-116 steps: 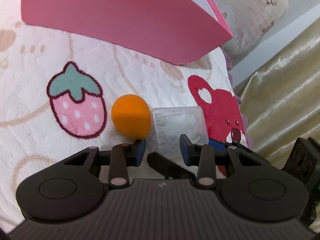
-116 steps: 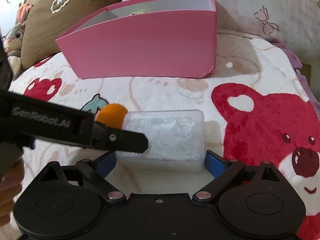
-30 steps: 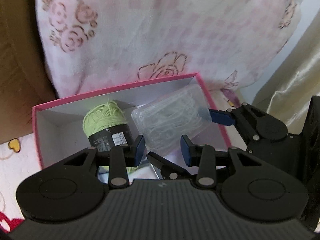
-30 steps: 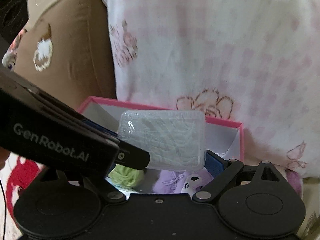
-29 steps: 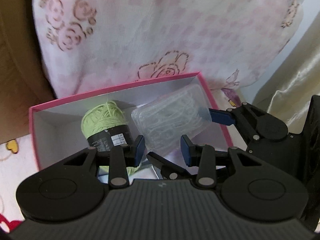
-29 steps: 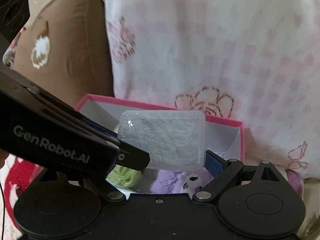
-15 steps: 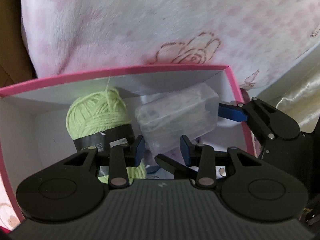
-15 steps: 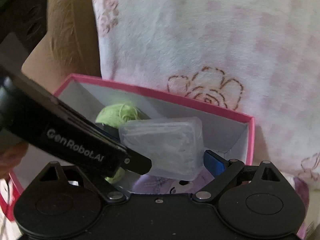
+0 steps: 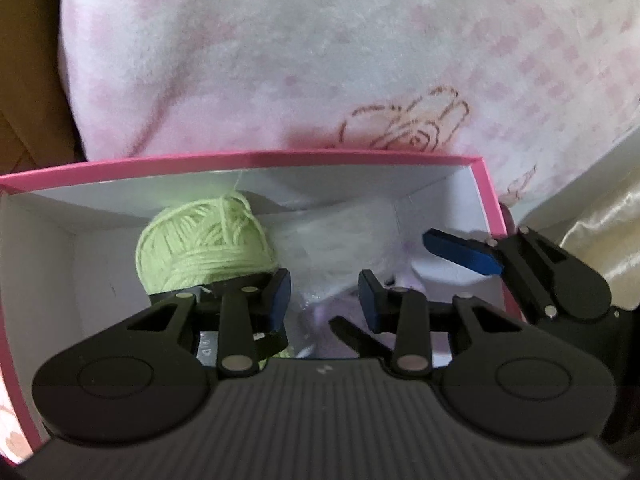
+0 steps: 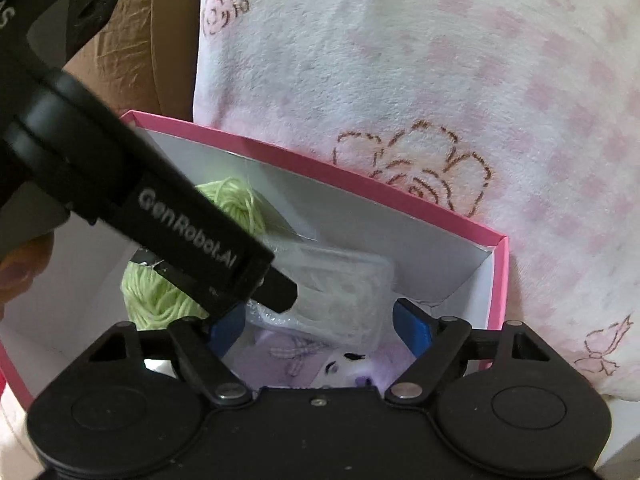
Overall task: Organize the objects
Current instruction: 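Lower the plastic box into the pink box, open the right tool, withdraw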
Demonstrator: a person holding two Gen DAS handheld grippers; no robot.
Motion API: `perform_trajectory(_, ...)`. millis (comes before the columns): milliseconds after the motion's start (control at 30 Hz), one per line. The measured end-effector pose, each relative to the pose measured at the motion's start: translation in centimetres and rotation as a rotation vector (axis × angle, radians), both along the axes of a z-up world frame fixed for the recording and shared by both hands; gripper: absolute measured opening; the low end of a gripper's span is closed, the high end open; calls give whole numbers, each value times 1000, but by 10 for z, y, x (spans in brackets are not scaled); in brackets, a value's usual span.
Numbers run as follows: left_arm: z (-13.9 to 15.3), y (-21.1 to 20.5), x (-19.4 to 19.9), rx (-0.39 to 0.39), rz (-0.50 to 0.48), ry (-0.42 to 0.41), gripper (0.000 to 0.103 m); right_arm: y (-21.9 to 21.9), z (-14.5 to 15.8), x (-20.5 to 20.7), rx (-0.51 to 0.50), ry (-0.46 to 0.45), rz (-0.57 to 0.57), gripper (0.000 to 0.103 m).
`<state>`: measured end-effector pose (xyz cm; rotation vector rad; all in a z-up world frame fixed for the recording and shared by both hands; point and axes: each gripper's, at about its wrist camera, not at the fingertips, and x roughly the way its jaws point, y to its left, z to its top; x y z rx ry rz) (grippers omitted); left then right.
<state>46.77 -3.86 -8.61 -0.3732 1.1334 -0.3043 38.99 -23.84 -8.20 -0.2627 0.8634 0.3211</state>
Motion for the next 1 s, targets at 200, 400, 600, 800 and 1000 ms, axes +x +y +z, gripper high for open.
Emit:
perform_trajectory(200,21,-2,-14,53,-2,-56,35,-30,17,-14,81,-24,-91,59)
perform_trajectory(400,39,-1,-42,89,-42,-80,35,-47,46,-52,177,-63,-103,62)
perform_trajectory(600,61,3,-85,129,-65,-99,35,-34,64,-77,172,-58,-78,63)
perform_trajectory(800,96,15,-135,168,-80,-114,37,-31,97,-119,165,-68,-52,63)
perform_trajectory(1000,122,20,-176,201,-97,-131,41,-32,126,-165,220,-110,-20,71)
